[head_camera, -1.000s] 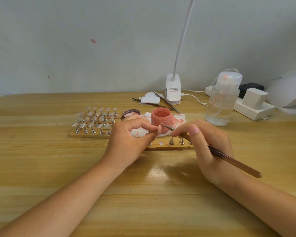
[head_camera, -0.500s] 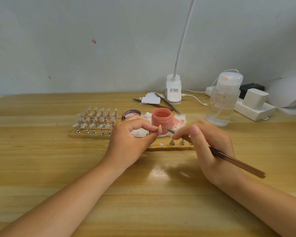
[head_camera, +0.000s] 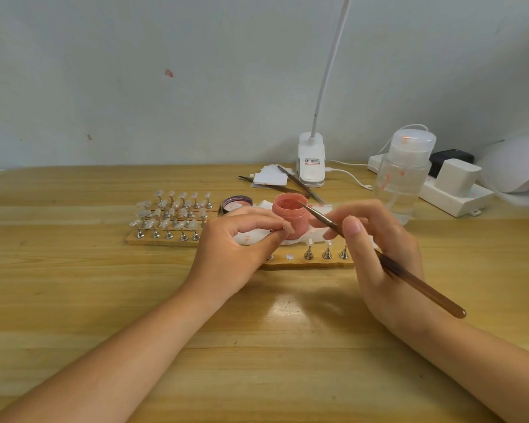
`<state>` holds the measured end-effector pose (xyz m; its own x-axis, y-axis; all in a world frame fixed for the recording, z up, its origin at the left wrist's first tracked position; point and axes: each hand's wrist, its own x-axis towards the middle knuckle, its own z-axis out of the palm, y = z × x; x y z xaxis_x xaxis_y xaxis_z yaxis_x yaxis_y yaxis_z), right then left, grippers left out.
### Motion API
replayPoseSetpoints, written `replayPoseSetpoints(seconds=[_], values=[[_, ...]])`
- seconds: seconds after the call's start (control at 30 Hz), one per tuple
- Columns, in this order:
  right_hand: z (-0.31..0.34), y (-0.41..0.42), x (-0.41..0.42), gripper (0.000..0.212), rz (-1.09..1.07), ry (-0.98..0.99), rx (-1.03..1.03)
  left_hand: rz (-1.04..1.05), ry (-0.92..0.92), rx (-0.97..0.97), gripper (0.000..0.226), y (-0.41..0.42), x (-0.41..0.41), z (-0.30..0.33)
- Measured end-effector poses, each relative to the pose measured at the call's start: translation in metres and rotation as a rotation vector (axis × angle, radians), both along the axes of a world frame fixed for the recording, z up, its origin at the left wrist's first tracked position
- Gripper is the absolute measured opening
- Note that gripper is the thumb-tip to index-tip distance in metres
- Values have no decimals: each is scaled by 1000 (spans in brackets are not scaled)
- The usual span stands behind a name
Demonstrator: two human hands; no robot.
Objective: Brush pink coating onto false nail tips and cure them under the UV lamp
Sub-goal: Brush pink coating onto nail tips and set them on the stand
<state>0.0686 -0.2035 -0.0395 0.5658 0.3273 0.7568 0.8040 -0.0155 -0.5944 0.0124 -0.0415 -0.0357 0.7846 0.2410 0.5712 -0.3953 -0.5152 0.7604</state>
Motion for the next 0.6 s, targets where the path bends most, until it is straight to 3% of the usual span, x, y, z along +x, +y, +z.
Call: replayPoseSetpoints(seconds=[0.13,0.27,0.4,0.6], values=[[3,1,-1,28,30,13,19,-1,22,-25,10,-1,-2,0],[4,3,-1,16,-50,-34,-99,-63,-1,6,14,-4,-2,2],[2,7,0,31,-70,-180,-185,-86,-12,48,17,-5,-3,3],[-1,7,4,31,-51,-188,-197,-57,21,109,10,-2,-1,0]])
